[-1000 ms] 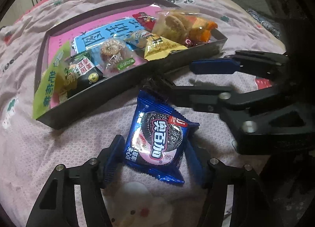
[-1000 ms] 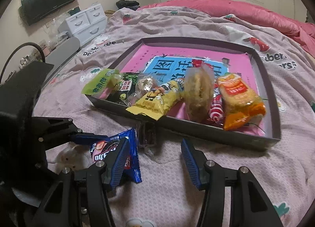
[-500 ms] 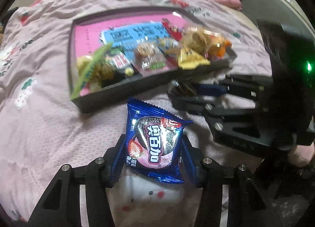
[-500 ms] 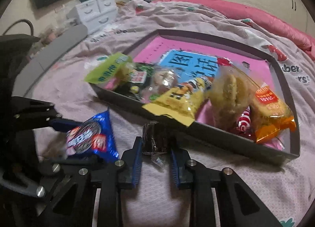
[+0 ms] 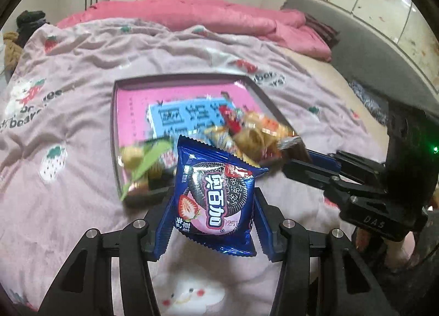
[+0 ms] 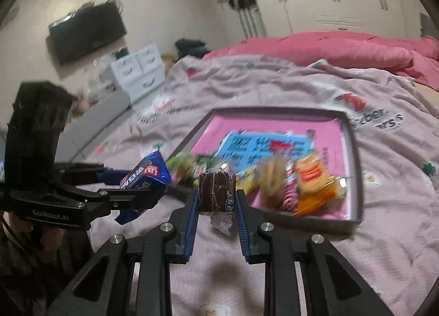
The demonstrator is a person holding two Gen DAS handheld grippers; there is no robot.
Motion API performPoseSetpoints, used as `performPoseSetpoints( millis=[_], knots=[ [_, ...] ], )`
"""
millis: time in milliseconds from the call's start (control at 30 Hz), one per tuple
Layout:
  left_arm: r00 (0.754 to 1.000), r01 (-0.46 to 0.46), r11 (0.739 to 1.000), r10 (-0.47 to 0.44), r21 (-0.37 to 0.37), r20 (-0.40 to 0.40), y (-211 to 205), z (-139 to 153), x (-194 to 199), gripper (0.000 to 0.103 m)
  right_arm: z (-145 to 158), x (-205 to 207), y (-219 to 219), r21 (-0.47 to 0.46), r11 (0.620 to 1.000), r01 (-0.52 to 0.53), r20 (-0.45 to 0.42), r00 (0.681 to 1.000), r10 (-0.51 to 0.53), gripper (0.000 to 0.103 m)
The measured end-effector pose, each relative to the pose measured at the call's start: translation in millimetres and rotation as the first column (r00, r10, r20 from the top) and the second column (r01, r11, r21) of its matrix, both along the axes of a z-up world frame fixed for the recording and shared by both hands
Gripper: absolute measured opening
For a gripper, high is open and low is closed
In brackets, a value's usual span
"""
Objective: Organize snacks
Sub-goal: 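Lower the cookie pack into the tray with the left tool while the right tool lowers the chocolate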
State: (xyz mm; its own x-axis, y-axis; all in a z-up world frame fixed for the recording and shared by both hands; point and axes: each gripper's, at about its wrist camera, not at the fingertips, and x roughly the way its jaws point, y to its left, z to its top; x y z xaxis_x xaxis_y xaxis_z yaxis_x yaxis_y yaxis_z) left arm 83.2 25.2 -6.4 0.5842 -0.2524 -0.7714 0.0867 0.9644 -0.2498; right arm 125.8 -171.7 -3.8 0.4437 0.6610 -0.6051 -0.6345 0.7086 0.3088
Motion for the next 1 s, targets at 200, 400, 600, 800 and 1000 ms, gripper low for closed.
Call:
performPoseSetpoints(
  millis=[200,400,600,800,1000],
  knots=[
    [0.998,-0.058,0.998,0.058,0.030,0.006,-3.6,-4.4,27.1,0.054,0.5,26.6,-37.8,0.006,0.991,0.131,-0.012,0.991,-0.131,0.026],
    [0.995,-0.096,0.994,0.096,0.056,0.000,-5.2,-18.0,50.6,0.054,-5.8,47.3,-62.8,-0.005,0.973,0.229,-0.036,0.973,-0.229,0.027],
    [0.994,-0.110,0.992,0.111,0.057,-0.013,-7.2,-30.6,68.5,0.054,-20.1,62.0,-69.7,-0.040,0.959,0.280,-0.076,0.956,-0.282,0.026],
    [0.991,-0.125,0.991,0.127,0.051,-0.032,-4.3,-43.3,80.4,0.054,-32.6,67.8,-64.8,-0.100,0.952,0.291,-0.081,0.951,-0.299,0.027],
    [0.987,-0.154,0.987,0.156,0.045,-0.042,5.1,-51.1,83.2,0.054,-39.0,74.6,-62.7,-0.118,0.947,0.300,-0.087,0.947,-0.310,0.027]
  ],
)
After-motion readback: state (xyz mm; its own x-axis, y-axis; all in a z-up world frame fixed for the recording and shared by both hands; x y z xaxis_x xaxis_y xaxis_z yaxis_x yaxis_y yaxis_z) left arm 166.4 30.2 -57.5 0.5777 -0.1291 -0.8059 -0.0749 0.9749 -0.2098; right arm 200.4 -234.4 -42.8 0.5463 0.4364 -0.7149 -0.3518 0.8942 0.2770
